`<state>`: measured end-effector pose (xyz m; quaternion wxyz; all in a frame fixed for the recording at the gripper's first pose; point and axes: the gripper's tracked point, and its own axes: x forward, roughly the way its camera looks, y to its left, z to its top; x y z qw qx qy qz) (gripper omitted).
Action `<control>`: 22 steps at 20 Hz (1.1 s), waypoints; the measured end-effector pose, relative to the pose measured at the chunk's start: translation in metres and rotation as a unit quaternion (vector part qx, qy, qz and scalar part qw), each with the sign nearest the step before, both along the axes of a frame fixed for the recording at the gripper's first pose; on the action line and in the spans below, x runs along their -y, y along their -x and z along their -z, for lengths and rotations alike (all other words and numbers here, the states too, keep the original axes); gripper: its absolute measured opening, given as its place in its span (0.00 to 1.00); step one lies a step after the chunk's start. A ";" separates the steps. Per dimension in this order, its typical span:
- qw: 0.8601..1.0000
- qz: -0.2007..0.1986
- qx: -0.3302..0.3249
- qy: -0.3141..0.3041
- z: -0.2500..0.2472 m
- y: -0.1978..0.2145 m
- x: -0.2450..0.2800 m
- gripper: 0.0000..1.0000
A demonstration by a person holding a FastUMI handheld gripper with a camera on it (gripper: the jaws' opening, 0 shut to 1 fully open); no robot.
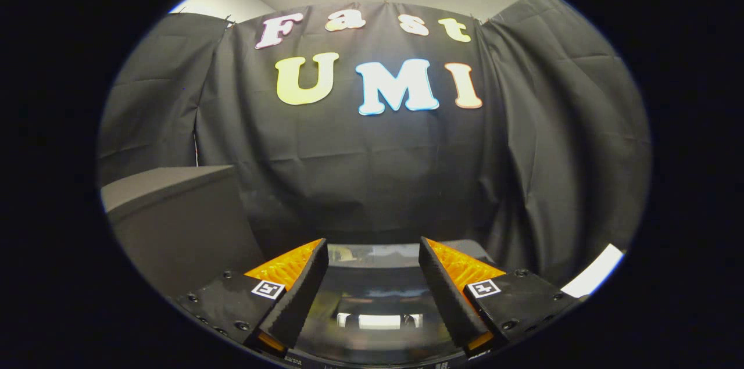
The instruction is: Put the clothes into the washing machine and then close the washing machine lid.
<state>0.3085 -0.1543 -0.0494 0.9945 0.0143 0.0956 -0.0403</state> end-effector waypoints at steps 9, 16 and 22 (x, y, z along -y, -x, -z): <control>1.000 -0.003 -0.009 0.001 0.026 0.024 -0.004 0.98; 0.999 -0.006 0.034 0.003 -0.019 0.075 -0.019 0.98; 0.998 -0.011 0.066 0.022 -0.049 0.157 -0.045 0.98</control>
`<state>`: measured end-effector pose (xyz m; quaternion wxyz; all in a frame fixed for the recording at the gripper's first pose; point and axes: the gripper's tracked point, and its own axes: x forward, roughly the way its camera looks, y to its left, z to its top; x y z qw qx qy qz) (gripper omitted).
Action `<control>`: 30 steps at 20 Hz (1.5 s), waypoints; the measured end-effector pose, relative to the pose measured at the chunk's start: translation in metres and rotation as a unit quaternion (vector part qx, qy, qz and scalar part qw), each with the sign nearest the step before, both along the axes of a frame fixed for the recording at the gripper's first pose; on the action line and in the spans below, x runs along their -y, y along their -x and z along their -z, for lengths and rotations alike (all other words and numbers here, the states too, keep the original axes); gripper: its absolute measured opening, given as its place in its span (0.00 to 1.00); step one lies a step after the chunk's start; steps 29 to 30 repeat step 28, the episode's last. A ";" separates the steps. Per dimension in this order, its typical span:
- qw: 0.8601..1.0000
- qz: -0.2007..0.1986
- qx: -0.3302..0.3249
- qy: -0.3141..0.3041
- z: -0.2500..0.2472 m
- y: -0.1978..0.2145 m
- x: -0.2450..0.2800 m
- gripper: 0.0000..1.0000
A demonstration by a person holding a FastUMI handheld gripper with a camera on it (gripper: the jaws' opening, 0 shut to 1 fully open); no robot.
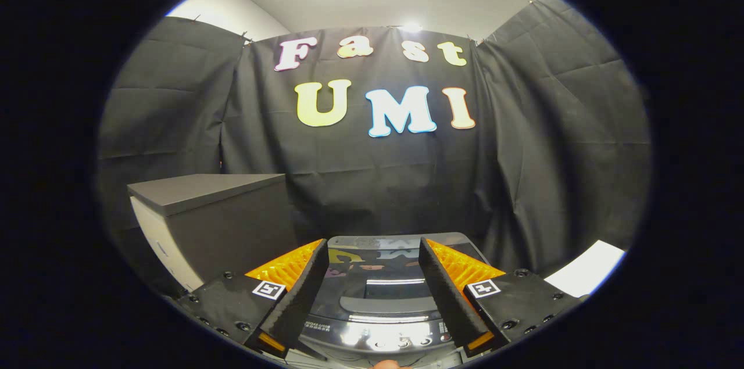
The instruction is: Put the clothes into the washing machine and then close the washing machine lid.
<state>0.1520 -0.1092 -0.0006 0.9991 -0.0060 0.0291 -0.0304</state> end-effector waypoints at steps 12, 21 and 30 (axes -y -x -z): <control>0.998 -0.044 0.040 -0.016 -0.007 0.127 -0.054 0.98; 0.997 -0.056 0.056 -0.022 -0.004 0.165 -0.072 0.98; 0.997 -0.048 0.041 -0.034 0.001 0.160 -0.063 0.98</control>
